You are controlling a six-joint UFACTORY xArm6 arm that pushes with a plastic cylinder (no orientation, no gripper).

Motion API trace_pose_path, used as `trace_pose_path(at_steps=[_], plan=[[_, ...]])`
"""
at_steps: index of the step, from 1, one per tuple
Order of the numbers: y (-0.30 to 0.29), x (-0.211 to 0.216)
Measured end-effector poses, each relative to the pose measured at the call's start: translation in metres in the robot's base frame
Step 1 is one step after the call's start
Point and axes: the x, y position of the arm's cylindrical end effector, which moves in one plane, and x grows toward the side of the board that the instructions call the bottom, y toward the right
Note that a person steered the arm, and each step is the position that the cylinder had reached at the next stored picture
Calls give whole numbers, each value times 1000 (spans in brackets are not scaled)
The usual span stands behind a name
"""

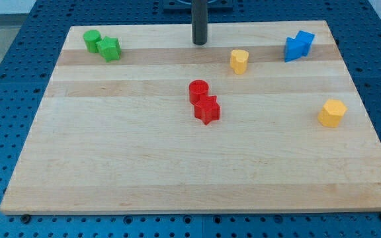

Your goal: Place the yellow heart diagonal to the red circle

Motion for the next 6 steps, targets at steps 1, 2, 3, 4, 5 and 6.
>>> trace_pose_path(at_steps=[1, 2, 3, 4, 5, 6], plan=[[0, -1], [17, -18], [80, -34], [121, -34], [121, -8], [121, 29]])
